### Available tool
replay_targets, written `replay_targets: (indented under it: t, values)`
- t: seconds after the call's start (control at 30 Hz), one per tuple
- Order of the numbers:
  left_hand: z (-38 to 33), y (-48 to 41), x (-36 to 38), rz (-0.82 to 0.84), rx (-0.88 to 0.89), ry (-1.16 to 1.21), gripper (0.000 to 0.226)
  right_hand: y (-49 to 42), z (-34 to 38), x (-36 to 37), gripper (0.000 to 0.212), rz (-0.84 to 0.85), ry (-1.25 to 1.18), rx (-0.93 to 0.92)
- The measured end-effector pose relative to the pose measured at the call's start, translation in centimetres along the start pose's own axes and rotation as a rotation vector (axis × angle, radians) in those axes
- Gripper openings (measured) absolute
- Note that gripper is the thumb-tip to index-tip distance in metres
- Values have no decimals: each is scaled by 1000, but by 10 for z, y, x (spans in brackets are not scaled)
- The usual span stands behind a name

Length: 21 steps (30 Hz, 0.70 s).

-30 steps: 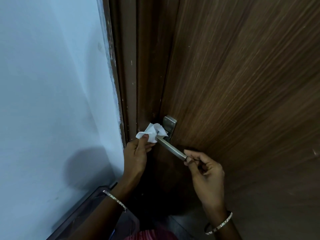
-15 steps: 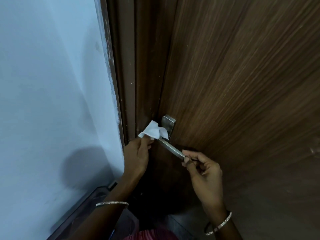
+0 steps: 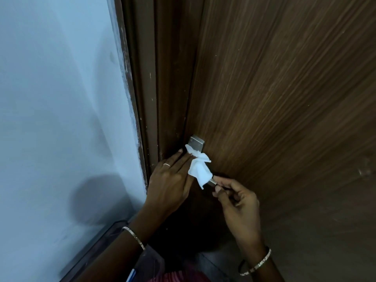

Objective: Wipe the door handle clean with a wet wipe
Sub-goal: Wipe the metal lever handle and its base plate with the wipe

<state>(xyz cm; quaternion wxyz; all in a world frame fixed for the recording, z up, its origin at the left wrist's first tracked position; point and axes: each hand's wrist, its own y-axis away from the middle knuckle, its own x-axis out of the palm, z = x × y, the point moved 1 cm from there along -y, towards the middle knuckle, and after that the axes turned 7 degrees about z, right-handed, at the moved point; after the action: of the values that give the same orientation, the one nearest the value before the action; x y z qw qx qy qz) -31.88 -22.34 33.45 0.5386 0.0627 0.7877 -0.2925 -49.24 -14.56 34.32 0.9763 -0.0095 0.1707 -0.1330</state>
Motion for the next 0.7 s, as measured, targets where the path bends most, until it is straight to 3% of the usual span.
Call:
replay_targets:
  t: [0.2,0.43,0.7]
  values:
    - [3,13,3,-82,-135,61,46,0,-2,-2,35,7,-7,1]
    - [2,6,0,-43,29,82,43,1,-1,0,32,11,12,-19]
    - [-1,15,0,-133,-76,81,45,3,-1,2,32,-6,-8,4]
